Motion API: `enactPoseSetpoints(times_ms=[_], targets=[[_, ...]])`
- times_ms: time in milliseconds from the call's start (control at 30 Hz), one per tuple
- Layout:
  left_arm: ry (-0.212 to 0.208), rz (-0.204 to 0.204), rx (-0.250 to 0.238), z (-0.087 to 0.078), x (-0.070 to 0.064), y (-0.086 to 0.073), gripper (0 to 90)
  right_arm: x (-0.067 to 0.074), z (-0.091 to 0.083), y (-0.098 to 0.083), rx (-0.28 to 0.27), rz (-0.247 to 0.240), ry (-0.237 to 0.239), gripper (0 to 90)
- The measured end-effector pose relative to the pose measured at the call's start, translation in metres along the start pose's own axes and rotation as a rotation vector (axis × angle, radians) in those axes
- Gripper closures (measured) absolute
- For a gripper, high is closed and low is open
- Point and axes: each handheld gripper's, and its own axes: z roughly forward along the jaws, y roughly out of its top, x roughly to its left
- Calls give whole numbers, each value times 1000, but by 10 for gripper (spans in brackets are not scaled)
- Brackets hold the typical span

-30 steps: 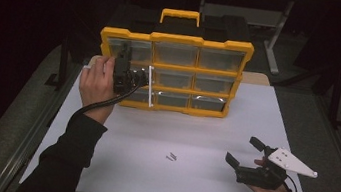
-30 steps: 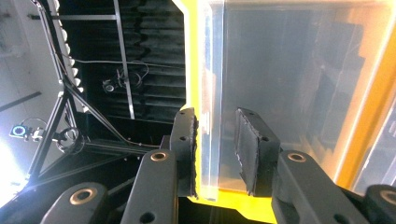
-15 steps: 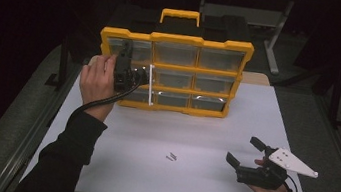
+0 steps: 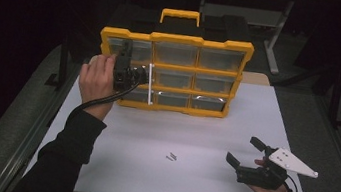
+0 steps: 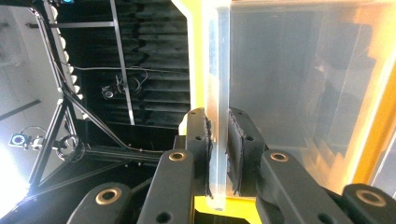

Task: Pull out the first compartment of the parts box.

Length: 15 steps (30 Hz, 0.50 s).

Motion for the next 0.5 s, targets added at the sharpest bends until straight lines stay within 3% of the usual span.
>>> enactPoseSetpoints(times_ms=[500], targets=[[3,8,5,-3,-1,1,805,0,0,0,1,0,0,0]])
